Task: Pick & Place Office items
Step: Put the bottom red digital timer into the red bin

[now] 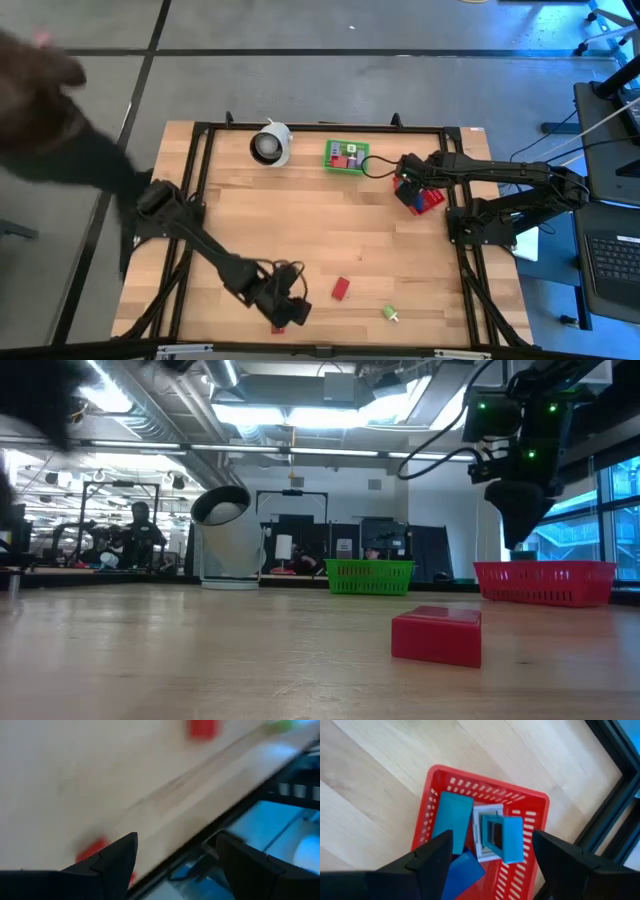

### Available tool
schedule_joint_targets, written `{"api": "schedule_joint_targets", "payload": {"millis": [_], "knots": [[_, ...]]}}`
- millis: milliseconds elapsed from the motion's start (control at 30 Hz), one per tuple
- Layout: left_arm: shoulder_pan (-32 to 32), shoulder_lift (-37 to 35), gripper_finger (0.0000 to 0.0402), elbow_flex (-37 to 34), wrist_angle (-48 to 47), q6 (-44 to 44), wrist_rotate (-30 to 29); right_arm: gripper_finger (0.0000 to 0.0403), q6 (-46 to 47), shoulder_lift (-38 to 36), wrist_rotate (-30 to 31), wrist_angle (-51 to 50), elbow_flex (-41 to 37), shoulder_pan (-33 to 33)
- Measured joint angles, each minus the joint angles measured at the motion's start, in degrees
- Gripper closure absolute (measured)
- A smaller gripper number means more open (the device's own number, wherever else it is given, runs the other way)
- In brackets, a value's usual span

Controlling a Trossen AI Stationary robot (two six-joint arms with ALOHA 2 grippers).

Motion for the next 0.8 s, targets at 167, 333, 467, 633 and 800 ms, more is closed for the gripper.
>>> {"api": "schedule_joint_targets", "payload": {"millis": [167, 333, 467, 633, 800], "knots": [[-2.0, 3.7, 0.0135, 0.0, -1.2, -14.0, 5.2, 0.0128, -1.7, 0.0, -0.5, 2.8, 0.0, 0.0], [-2.3, 5.8, 0.0135, 0.1, -2.2, -19.3, 7.8, 0.0128, -1.7, 0.0, -0.7, 4.7, 0.0, 0.0], [-2.2, 6.9, 0.0135, 0.2, -5.9, -23.3, 10.3, 0.0128, -1.7, 0.0, -0.8, 5.0, 0.0, 0.0], [-2.1, 8.0, 0.0135, 0.2, -7.0, -25.4, 11.5, 0.0128, -1.7, 0.0, -3.7, 5.2, 0.0, 0.0], [-2.1, 9.5, 0.0135, 0.2, -6.5, -25.8, 11.9, 0.0128, -1.7, 0.0, -3.7, 5.2, 0.0, 0.0]]}}
